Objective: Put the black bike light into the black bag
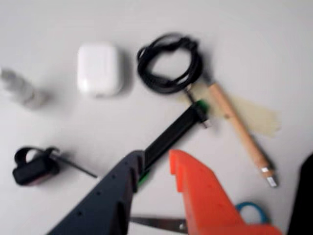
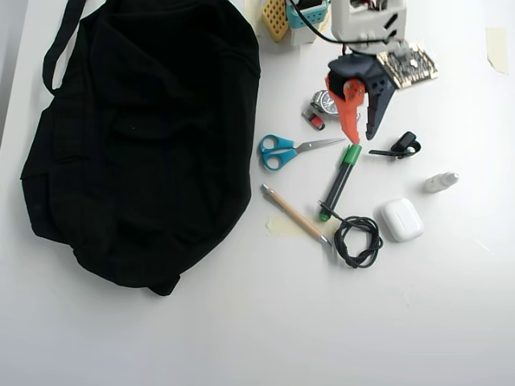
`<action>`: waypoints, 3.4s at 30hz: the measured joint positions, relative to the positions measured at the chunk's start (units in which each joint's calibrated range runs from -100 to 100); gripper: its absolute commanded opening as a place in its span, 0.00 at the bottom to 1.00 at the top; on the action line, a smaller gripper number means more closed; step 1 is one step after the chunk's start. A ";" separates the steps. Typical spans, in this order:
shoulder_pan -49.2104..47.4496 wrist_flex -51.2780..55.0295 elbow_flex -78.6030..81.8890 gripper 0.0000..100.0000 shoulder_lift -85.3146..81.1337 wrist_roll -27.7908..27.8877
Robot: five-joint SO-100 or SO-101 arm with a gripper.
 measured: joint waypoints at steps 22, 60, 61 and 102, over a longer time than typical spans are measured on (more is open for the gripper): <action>-17.17 5.11 -2.73 0.34 4.92 -4.93; -19.96 -23.01 4.86 0.35 24.19 -3.37; -20.11 -23.01 5.20 0.35 24.19 -3.37; -22.09 -22.24 2.22 0.36 29.36 -9.33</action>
